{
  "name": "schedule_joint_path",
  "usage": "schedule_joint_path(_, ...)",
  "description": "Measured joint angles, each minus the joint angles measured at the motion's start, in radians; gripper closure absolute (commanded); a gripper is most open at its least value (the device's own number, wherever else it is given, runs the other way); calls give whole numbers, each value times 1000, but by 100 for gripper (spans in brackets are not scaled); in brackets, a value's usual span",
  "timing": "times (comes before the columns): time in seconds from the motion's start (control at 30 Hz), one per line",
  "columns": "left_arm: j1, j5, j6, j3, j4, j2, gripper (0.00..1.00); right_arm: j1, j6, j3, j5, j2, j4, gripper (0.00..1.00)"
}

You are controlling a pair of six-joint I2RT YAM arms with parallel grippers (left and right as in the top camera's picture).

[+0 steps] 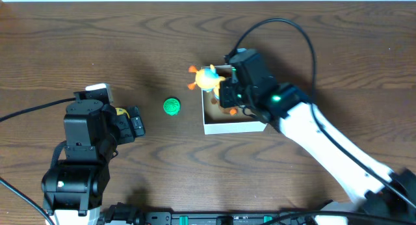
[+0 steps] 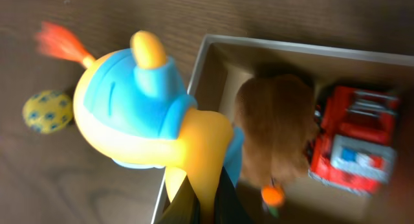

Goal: Pack container
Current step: 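Place the duck toy into the box and withdraw the right gripper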

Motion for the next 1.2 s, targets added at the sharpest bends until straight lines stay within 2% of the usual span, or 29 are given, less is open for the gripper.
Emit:
schedule_joint_path(0.17, 0, 0, 0, 0, -2, 0, 2, 0, 67, 0, 17, 105, 70, 99)
schedule_joint_path(0.57, 0, 0, 0, 0, -2, 0, 2, 9, 270, 1, 32, 219, 17, 99)
schedule_joint_path(1.07, 0, 0, 0, 0, -2, 0, 2, 31, 309, 8, 60, 227, -160, 99)
schedule_joint_path(1.13, 0, 0, 0, 0, -2, 0, 2, 30, 310, 8, 71, 227, -181, 92)
schedule_joint_path(1.2, 0, 0, 0, 0, -2, 0, 2, 26, 315, 8, 76, 228, -177, 72)
